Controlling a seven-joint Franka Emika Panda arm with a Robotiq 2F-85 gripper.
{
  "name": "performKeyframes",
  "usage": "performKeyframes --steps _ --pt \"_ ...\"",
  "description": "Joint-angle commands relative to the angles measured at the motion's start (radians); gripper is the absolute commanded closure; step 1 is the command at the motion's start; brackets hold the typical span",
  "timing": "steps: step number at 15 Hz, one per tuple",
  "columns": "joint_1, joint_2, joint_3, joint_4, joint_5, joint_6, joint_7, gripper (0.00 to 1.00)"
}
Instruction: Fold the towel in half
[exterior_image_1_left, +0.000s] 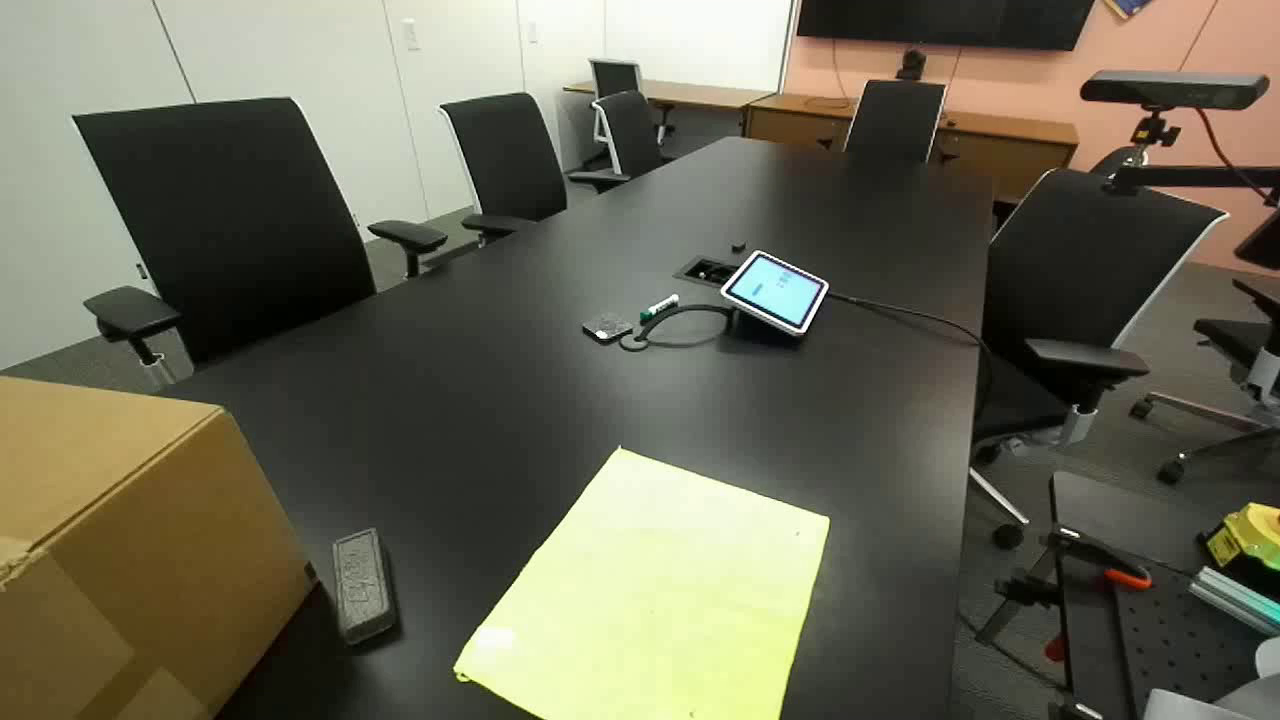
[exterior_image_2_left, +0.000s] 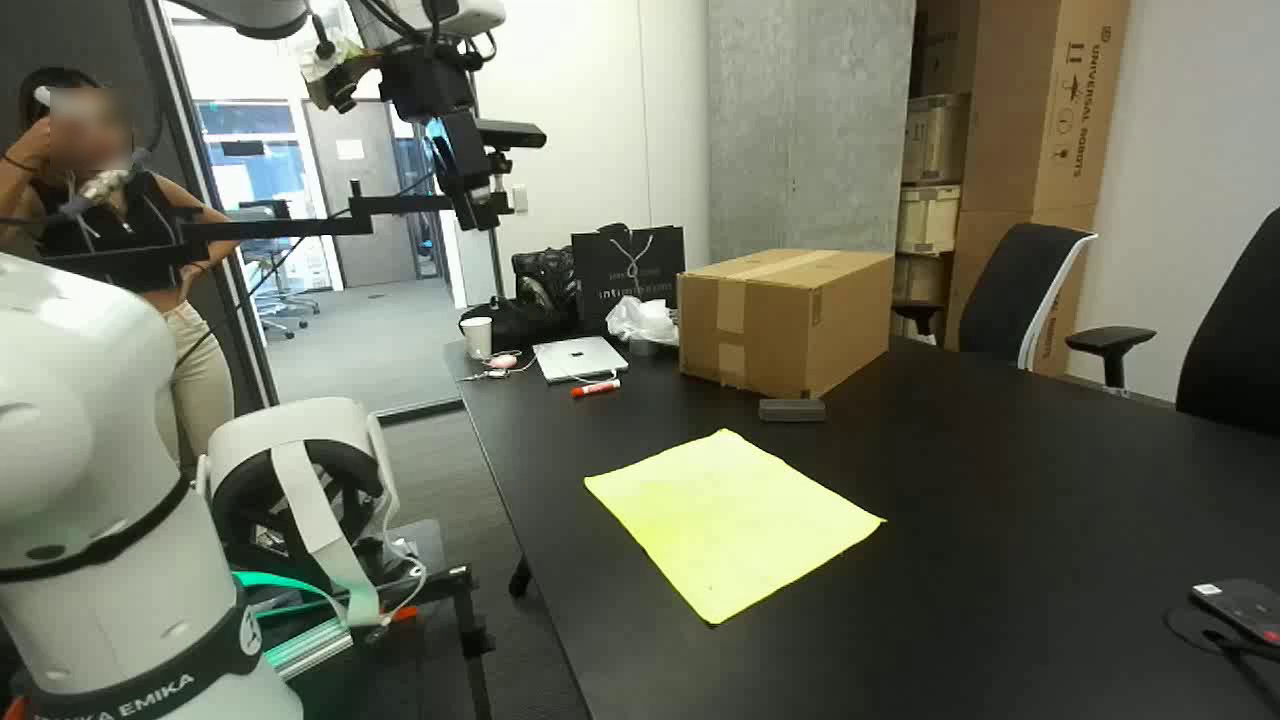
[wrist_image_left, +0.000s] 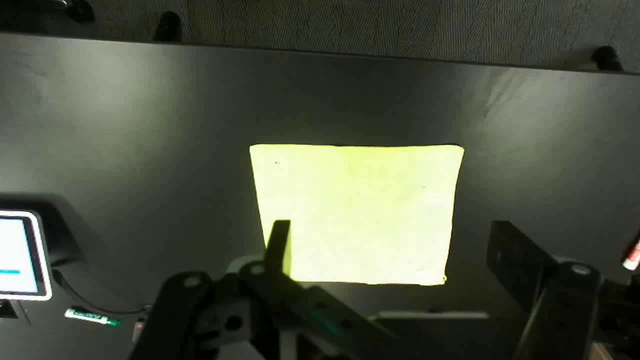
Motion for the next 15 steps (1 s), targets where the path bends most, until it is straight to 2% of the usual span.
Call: performKeyframes --steps 1,3,7,12,15 --pt "0.001 0.001 -0.001 0.007 -0.001 -0.002 0.001 0.0" --pt "0.0 -0.003 -0.001 0.013 -0.001 -0.002 0.0 0.0" --pt "0.004 0.025 -0.013 -0.057 0.007 0.08 -0.025 0.0" --pt "0.004 0.154 -0.009 -0.236 0.016 0.432 -0.019 0.0" --pt "0.009 0.302 -0.013 -0.237 0.016 0.613 -0.014 0.0"
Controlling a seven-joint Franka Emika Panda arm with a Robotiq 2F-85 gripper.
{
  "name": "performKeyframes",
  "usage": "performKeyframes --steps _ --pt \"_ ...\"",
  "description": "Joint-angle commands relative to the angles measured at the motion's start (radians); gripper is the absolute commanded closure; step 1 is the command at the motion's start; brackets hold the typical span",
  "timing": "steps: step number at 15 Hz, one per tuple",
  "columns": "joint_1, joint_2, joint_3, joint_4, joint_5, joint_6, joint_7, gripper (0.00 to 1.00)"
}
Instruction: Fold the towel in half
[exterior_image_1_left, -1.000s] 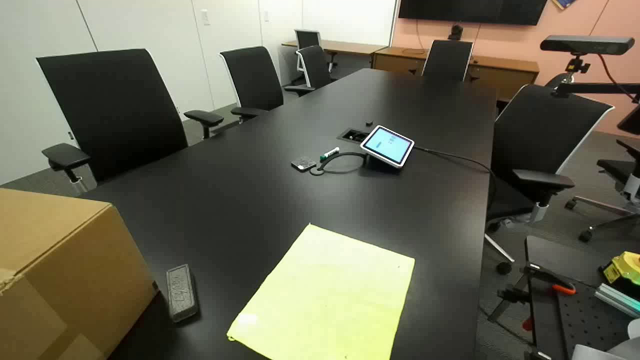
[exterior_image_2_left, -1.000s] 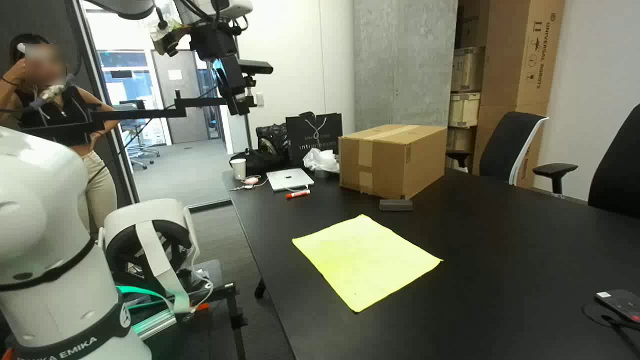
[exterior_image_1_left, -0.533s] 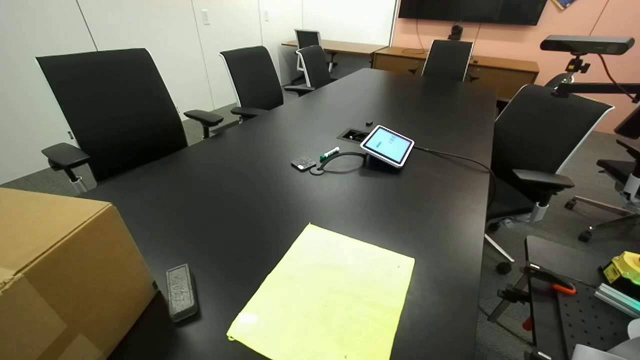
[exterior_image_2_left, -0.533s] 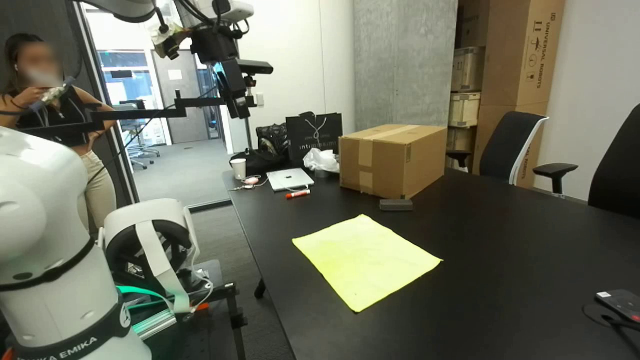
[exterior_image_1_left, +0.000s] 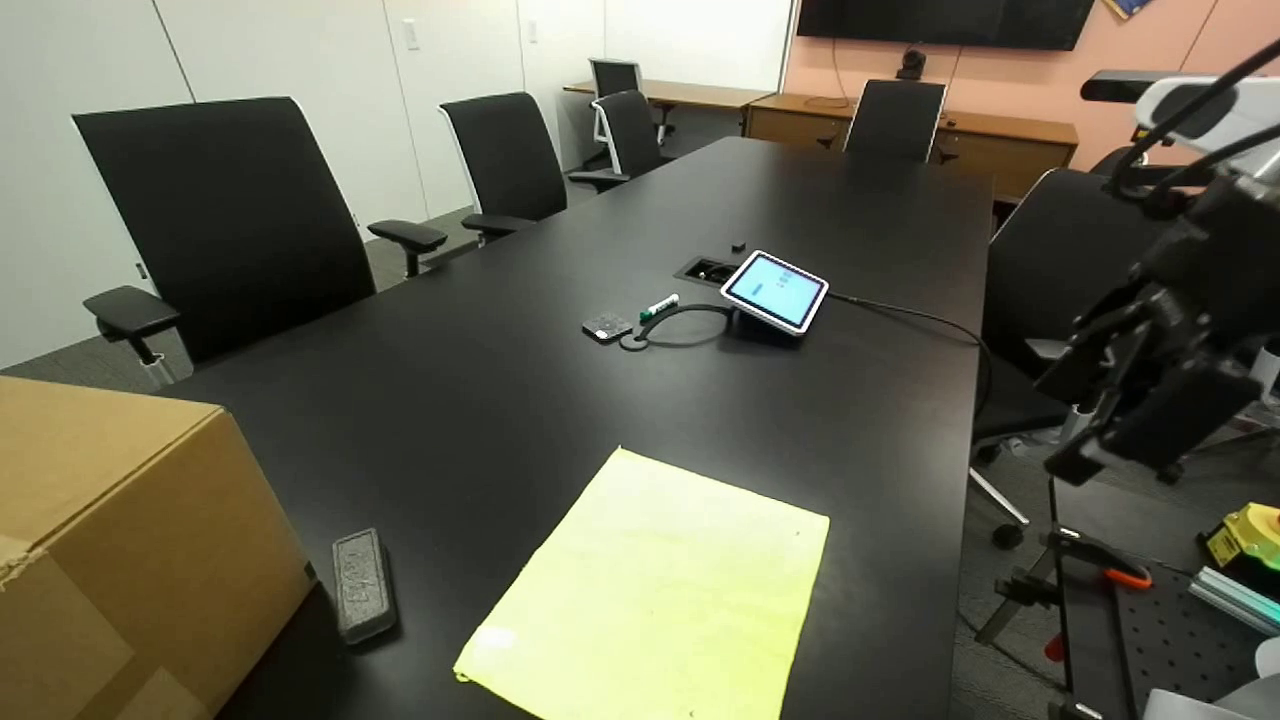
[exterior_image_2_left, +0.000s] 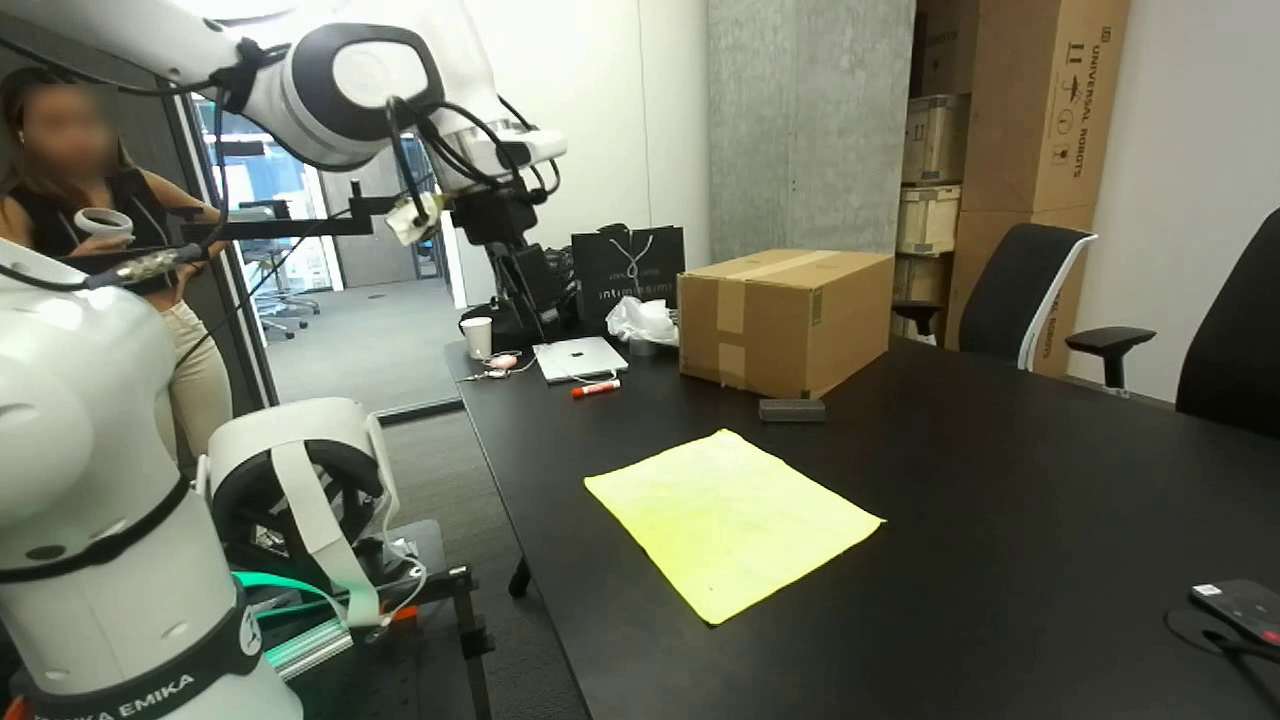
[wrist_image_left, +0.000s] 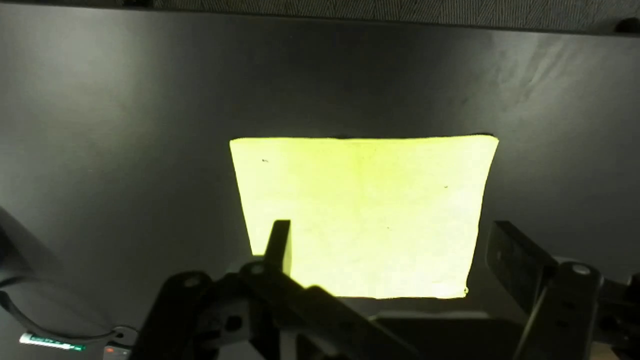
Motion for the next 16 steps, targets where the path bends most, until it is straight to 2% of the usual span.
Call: performKeyframes --steps 1,6,12,16 --pt "0.012 0.174 -0.01 -0.001 0.014 0.218 -0.005 0.0" --pt "0.039 0.402 -0.051 0.0 0.056 0.407 -0.022 0.0" --pt "0.097 0.626 -0.131 0.002 0.237 0.561 -0.121 0.0" --pt "0.086 0.733 -0.155 0.024 0.393 0.616 -0.241 0.0"
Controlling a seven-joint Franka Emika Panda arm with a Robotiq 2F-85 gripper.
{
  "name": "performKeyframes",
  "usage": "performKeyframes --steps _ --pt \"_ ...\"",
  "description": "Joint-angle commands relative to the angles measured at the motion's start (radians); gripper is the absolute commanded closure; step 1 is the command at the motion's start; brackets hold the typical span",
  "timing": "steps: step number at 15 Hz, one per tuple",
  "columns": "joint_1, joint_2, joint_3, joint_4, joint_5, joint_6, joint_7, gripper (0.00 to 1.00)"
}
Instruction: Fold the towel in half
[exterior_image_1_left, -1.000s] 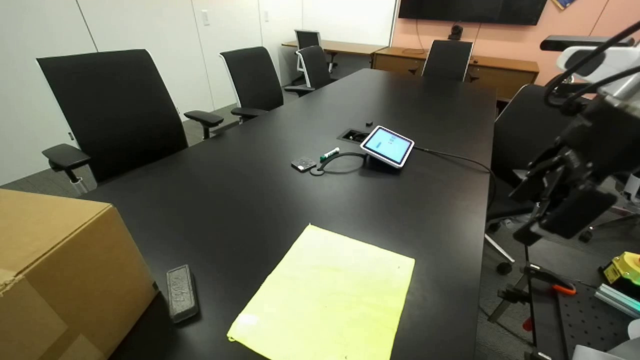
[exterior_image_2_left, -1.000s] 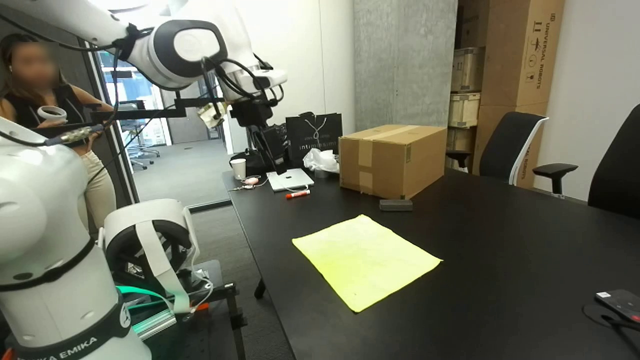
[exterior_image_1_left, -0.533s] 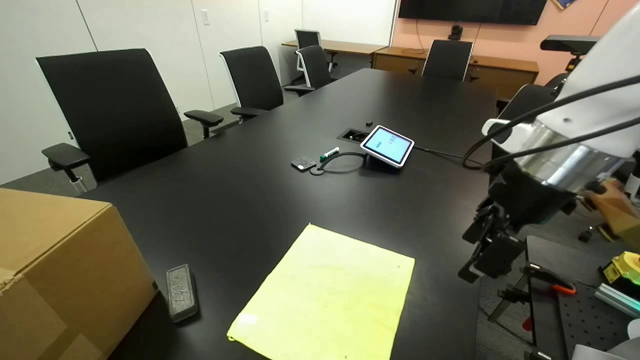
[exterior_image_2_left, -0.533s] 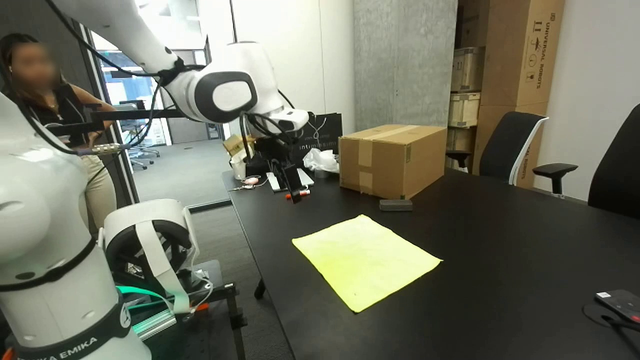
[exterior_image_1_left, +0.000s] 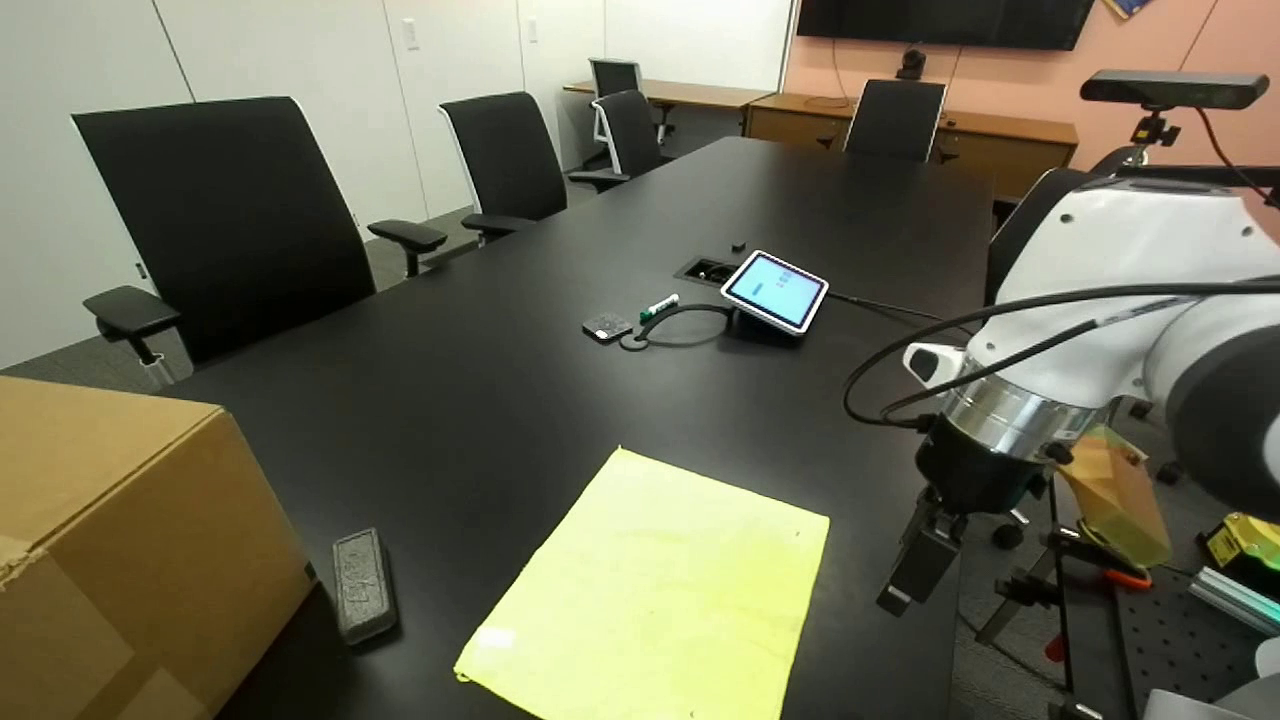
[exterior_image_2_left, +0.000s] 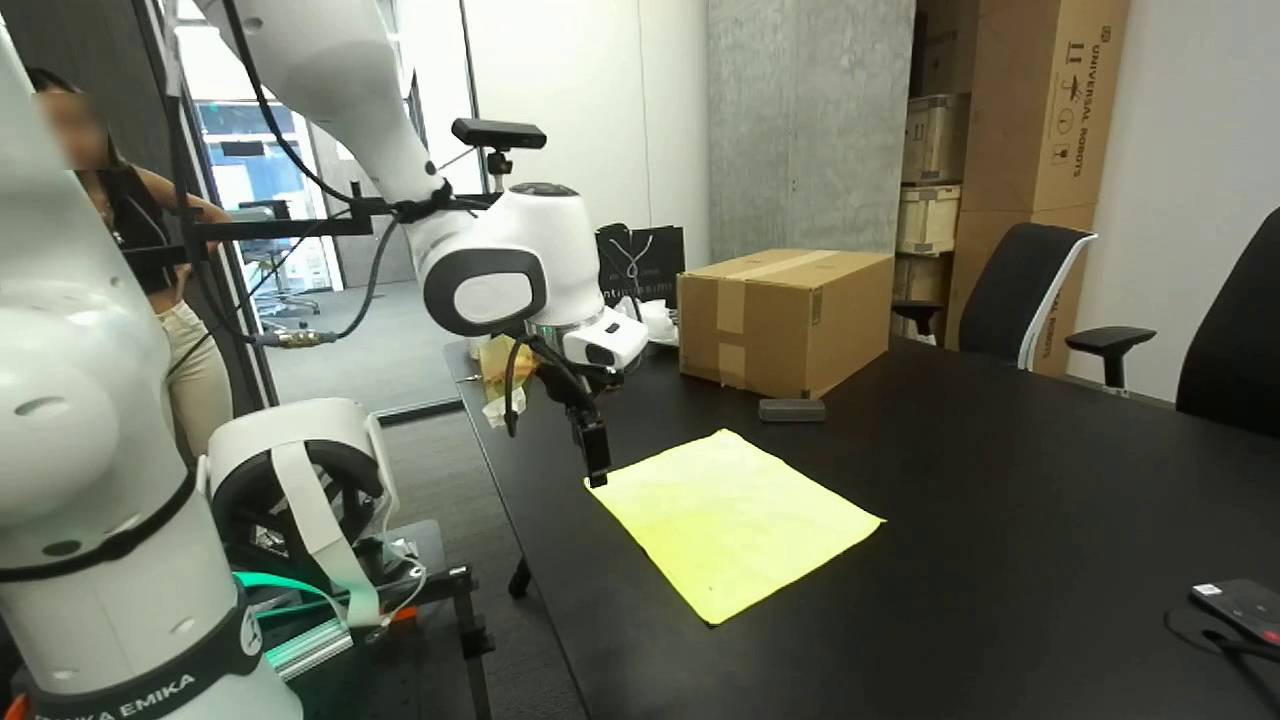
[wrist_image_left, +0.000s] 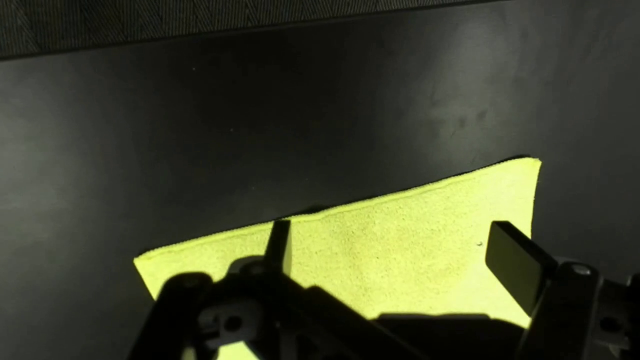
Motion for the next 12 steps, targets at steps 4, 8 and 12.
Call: performKeyframes --steps 4,8,12 --pt "-0.026 0.131 -0.039 0.046 0.229 0.092 -0.24 0.0" --pt "-0.079 0.192 -0.077 0.084 0.22 0.095 -0.328 0.0" --pt "-0.131 0.285 -0.091 0.163 0.233 0.077 -0.421 0.0"
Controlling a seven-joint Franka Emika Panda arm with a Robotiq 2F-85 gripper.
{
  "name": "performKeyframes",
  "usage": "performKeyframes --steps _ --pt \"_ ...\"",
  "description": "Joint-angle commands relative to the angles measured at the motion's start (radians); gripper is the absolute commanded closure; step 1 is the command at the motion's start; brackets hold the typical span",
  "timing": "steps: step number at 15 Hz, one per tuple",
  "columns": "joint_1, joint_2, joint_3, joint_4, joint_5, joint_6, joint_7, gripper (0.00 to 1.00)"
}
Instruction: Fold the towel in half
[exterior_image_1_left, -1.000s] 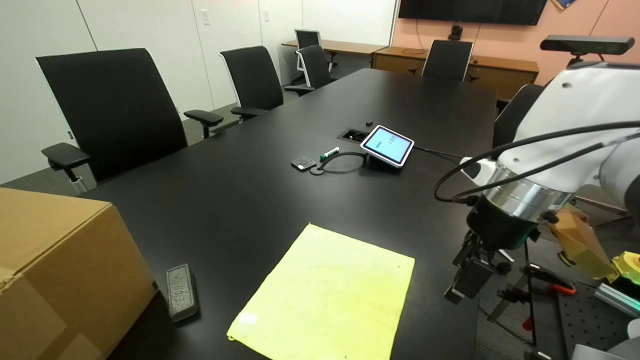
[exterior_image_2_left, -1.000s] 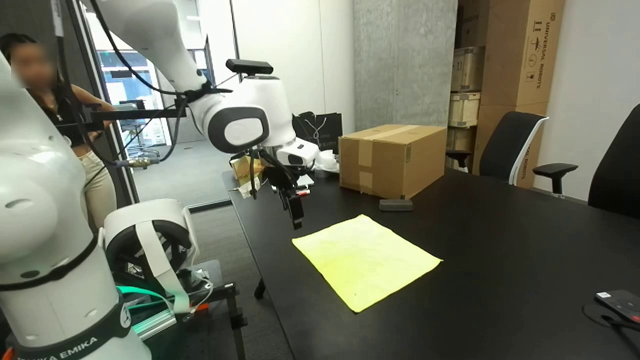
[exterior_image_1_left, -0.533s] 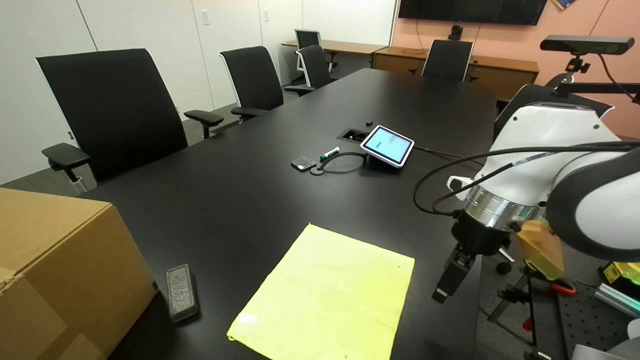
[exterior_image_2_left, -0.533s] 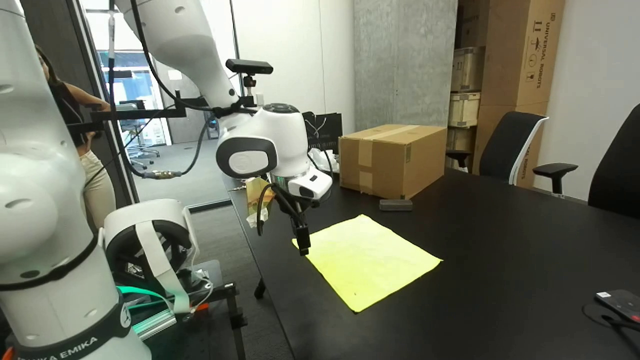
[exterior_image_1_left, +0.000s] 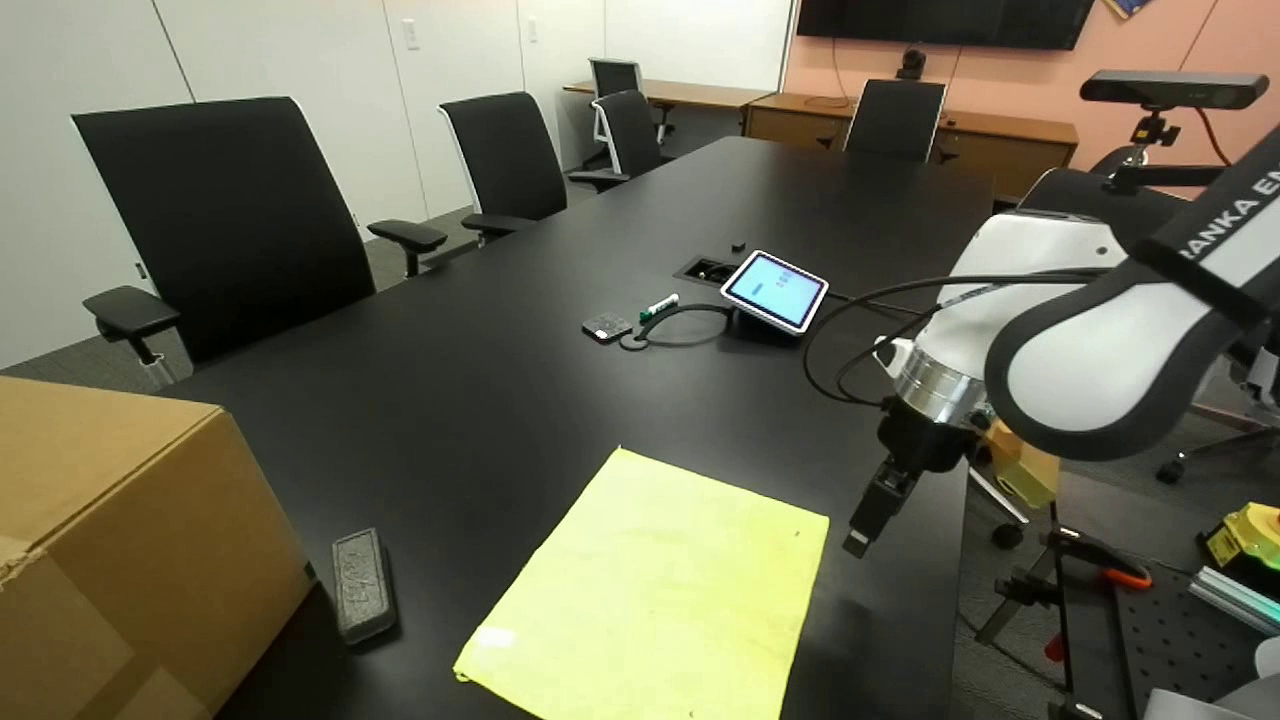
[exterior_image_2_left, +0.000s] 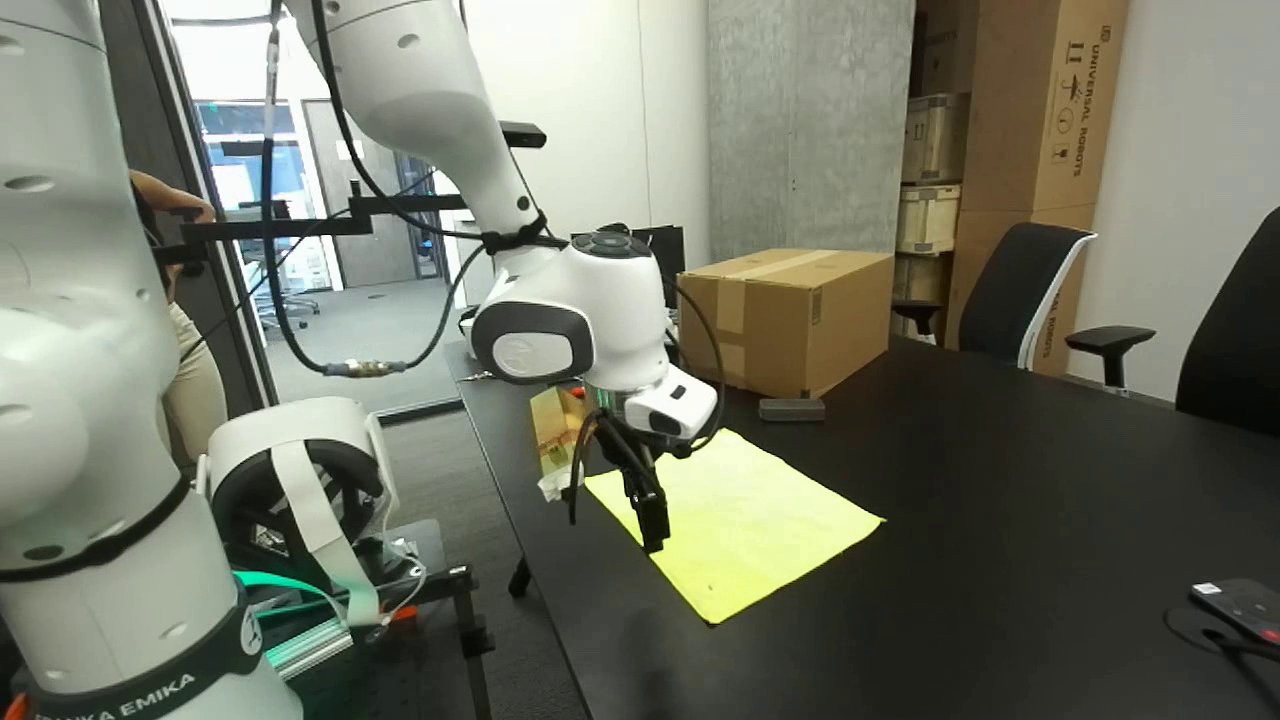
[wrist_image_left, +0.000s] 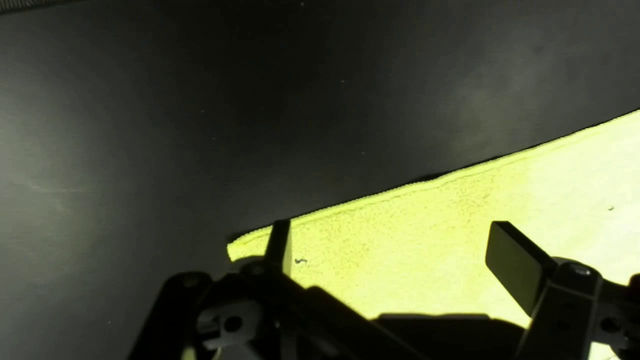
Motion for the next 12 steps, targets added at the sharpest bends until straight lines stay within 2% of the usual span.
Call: performKeyframes --steps 1,9,10,12 --pt "-0.037 0.115 -0.009 0.098 -0.004 -0.007 -0.079 0.0" --pt "-0.066 0.31 -0.041 0.259 -0.093 -0.033 -0.105 0.0" --pt "-0.141 0.331 0.016 0.268 -0.179 -0.023 -0.047 0.0" --pt "-0.167 0.363 0.019 0.289 -0.244 -0.028 -0.029 0.0"
